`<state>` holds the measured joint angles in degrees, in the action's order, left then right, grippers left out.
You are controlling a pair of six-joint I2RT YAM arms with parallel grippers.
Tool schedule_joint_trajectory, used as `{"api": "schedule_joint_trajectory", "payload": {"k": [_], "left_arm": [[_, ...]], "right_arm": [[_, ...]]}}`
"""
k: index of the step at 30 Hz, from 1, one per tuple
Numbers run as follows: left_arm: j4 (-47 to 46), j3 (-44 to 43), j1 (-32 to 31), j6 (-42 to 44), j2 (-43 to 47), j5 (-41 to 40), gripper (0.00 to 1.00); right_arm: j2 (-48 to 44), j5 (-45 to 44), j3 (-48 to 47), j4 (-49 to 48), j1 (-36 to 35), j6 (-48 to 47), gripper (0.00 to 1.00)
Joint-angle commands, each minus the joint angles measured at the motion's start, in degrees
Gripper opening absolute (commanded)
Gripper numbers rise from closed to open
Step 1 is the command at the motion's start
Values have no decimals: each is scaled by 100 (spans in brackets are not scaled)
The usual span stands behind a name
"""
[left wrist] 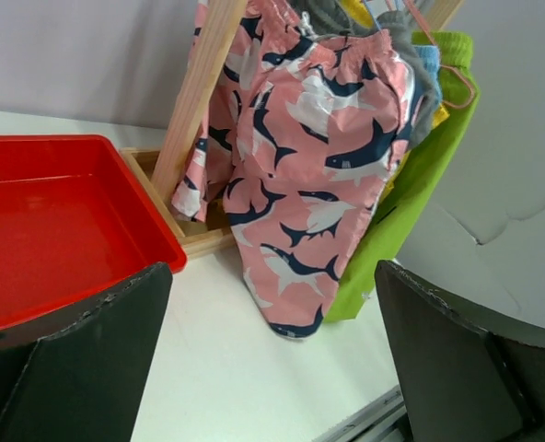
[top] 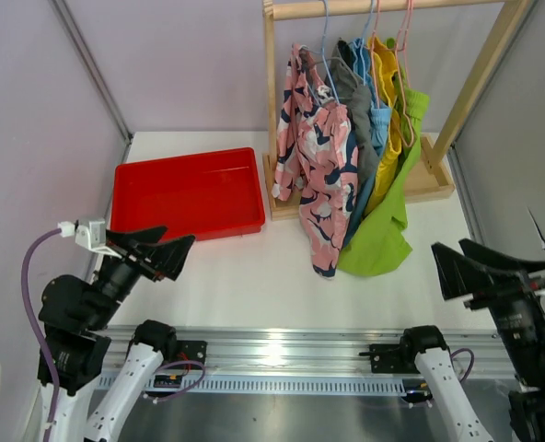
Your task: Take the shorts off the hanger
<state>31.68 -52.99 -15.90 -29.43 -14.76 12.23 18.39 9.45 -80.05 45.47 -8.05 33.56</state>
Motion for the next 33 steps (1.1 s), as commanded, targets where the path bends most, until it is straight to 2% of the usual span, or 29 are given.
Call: {"api": "schedule_joint_trajectory", "payload": {"k": [1,6,7,10,11,12,14,16,17,18,21,22,25,29,33], "left_arm": [[23,-290,-27,367,-544,-212,99],[-198,-861,-27,850,-1465,-413,99],[-171,-932,-27,895,-1590,-501,99],[-337,-740,-27,1150,-1705,-677,99],[-486,-652,-27,1167,-1679,-748,99],[-548,-468,-27,1176,-1653,-800,99],[-724,-151,-27,1141,-1521,-766,99],[-812,286,-27,1045,-1442,-731,99],[-874,403,-27,1010,-1346,-670,99],[-918,604,-27,966,-1301,-634,99],[-962,1044,-27,1053,-1126,-572,99],[-971,1098,-27,1071,-1108,-607,99],[-751,966,-27,1115,-1186,-608,99],[-681,975,-27,1150,-1116,-669,98],[-821,1071,-27,1106,-1072,-599,99]], "right_arm": [[647,-92,86,-433,-12,-446,99],[1612,-645,-185,-1496,-29,-1263,99],[2267,-655,-343,-1637,-30,-1386,100],[3474,-708,-1475,-1910,-21,-1729,99],[4270,-769,-1818,-1954,-29,-1782,99],[4635,-900,-2491,-2007,-21,-1879,98],[5599,-989,-3049,-2278,-12,-1985,97],[6182,-1199,-3787,-2455,14,-2116,97],[6803,-1252,-4103,-2447,6,-2178,96],[7131,-1296,-4785,-2395,23,-2213,95],[8280,-1341,-5782,-2157,41,-2345,91],[8512,-1350,-6316,-2113,32,-2389,90],[8997,-1446,-6681,-2182,14,-2521,89],[8901,-1709,-6252,-2613,14,-2591,82],[8621,-1859,-5786,-2675,14,-2644,82]]}}
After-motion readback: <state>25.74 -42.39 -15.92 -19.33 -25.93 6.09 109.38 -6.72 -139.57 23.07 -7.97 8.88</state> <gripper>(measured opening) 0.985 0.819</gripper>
